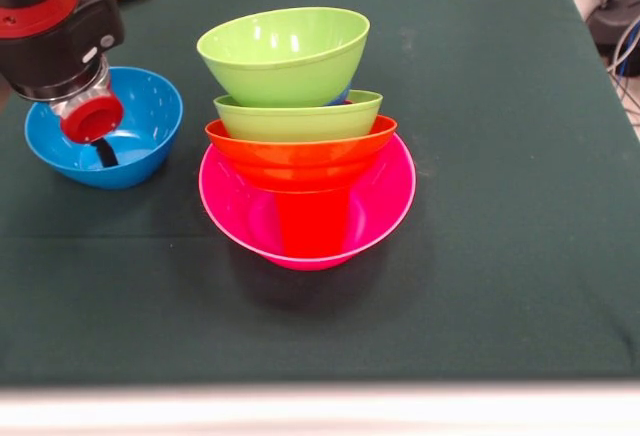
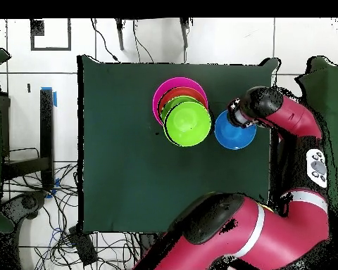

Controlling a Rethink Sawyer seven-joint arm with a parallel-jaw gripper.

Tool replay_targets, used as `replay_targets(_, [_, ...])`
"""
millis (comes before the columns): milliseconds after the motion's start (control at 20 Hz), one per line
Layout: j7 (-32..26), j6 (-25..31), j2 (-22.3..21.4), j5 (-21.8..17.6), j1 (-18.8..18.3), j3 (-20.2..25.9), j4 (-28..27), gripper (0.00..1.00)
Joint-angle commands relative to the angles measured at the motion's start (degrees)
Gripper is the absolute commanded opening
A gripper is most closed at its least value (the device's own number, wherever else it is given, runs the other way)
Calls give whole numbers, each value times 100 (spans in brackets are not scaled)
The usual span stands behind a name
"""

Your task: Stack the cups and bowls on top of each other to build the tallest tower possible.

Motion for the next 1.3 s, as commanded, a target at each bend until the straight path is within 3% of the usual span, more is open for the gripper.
replay_targets(50, [124, -156, 300, 34, 184, 484, 44, 100])
replay_targets(250, [26, -325, 325, 3, 121, 516, 162, 100])
replay_targets(650, [-152, 404, -177, 11, 70, 363, 333, 100])
replay_targets(1000, [-219, 1223, -320, 1, 145, 332, -167, 100])
replay_targets(1300, [-187, 1415, -276, -11, 172, 402, -409, 100])
